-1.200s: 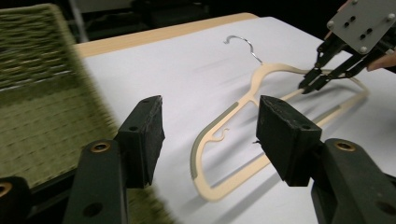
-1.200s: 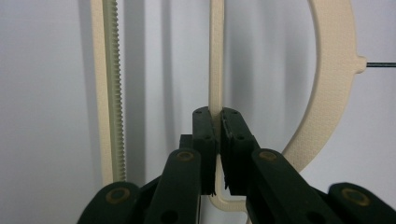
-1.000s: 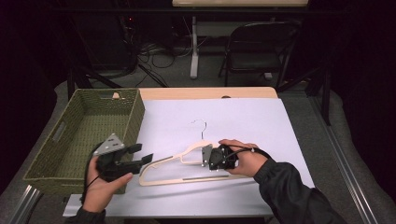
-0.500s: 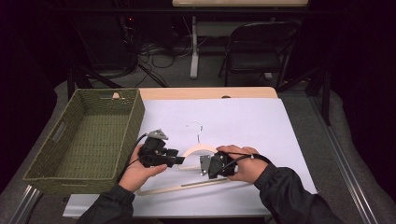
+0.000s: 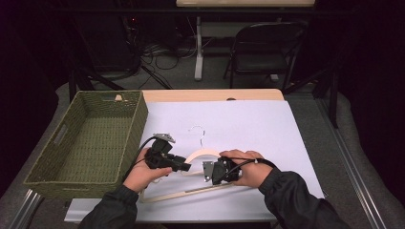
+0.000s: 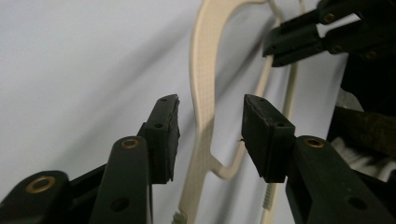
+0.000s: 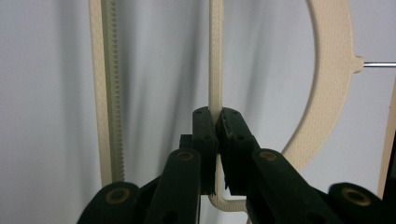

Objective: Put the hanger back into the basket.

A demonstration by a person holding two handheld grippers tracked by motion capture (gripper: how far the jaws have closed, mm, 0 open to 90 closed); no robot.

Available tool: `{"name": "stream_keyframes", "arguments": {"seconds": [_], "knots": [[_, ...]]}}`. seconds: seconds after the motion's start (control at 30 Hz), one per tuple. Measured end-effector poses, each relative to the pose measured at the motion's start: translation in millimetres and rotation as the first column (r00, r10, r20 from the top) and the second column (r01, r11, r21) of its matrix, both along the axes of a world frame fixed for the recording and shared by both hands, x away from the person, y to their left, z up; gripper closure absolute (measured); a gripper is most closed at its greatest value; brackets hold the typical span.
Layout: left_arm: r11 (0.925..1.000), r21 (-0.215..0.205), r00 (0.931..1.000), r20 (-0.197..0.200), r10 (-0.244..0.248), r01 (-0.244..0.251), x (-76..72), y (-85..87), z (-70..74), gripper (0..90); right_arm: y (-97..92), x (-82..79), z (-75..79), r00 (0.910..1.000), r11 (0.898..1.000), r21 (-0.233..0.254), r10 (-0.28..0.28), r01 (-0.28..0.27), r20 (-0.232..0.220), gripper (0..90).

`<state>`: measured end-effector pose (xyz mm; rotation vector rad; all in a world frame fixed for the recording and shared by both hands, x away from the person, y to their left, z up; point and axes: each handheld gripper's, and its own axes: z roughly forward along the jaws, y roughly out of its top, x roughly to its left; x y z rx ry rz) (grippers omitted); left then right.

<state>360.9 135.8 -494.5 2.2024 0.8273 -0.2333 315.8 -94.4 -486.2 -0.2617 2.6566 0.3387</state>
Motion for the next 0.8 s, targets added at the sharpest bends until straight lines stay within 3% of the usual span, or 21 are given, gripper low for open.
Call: {"name": "stream_keyframes", "arguments": {"seconds": [0.07,0.3,0.4,0.5,0.57,0.67,0.77,0.8], "knots": [[0.9996,-0.005,0.9995,-0.01,-0.029,0.029,-1.6,2.4,-0.9,51.9,-0.7,0.4,0.2,1.0,1.0,0.009,0.001,-0.001,0.007,85.3],[0.9949,0.053,0.9963,-0.006,-0.085,0.085,-5.5,1.3,-11.4,47.9,-0.9,0.0,1.3,0.9999,1.0,0.003,0.007,-0.007,0.013,85.3],[0.9904,0.088,0.9943,-0.014,-0.106,0.107,-5.8,-0.3,-14.7,52.8,-0.8,0.2,-0.8,0.9994,1.0,0.021,0.013,-0.013,0.033,85.3],[0.9896,0.087,0.9934,-0.016,-0.113,0.114,-5.6,-0.8,-15.4,56.8,-0.6,0.5,0.8,0.9998,1.0,-0.002,0.011,-0.011,0.016,85.3],[0.9879,0.108,0.9938,-0.005,-0.111,0.111,-6.4,-2.0,-15.4,58.2,-0.6,0.8,0.5,0.9998,1.0,-0.001,0.012,-0.012,0.019,85.2],[0.9883,0.095,0.9929,-0.016,-0.118,0.119,-6.3,-1.8,-15.6,60.0,-0.6,1.3,0.4,0.9996,1.0,-0.002,0.012,-0.012,0.024,85.0],[0.9882,0.103,0.9934,0.0,-0.114,0.114,-9.0,-2.1,-13.1,63.1,-0.9,2.0,1.5,0.9995,1.0,0.002,0.008,-0.008,0.032,84.6],[0.9883,0.084,0.9919,-0.01,-0.127,0.127,-9.6,-1.8,-12.3,63.1,-1.1,1.5,1.4,0.9993,1.0,0.008,-0.005,0.005,0.036,84.4]]}}
